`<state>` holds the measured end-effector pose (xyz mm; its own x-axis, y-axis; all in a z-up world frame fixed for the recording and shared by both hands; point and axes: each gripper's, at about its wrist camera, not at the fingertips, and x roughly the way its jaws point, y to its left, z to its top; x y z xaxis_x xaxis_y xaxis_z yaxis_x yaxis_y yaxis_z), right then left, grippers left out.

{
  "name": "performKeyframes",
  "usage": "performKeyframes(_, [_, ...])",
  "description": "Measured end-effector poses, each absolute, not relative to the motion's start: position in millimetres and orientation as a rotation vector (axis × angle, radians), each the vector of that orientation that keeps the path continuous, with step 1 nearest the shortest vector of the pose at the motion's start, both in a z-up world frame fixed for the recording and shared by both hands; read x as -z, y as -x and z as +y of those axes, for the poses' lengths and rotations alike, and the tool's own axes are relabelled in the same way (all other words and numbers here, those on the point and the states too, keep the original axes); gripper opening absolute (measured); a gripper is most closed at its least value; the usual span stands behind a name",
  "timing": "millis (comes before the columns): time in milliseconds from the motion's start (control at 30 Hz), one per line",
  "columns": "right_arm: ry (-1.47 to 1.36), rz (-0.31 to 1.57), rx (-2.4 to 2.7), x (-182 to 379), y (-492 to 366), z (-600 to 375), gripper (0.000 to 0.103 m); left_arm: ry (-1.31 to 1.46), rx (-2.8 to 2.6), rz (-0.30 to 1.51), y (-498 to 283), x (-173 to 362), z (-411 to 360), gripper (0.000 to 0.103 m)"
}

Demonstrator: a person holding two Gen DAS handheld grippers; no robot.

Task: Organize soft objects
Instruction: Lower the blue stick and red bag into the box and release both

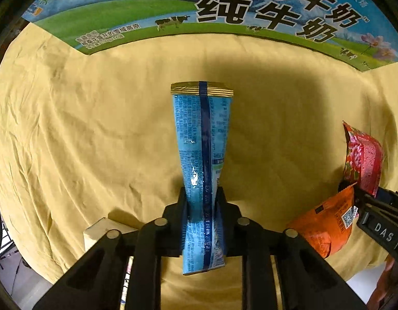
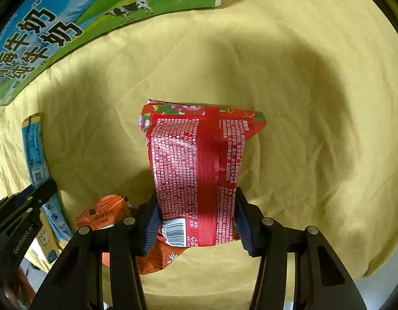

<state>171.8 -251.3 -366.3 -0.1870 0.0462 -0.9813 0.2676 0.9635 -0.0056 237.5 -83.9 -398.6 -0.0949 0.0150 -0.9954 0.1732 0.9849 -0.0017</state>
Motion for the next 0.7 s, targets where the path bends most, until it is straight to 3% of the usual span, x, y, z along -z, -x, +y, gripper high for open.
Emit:
performKeyframes(233, [-0.219,1.724,0.17,355.9,-164.1,-220.6,0.046,-0.135,0.155,1.589,-226.0,348.8,-94.1,0.012])
performKeyframes(700, [-0.239,1.509,0.003,215.7,-155.5,-211.2,0.046,-0.053,0.255,1.385,-204.6,199.7,-107.1,0.012])
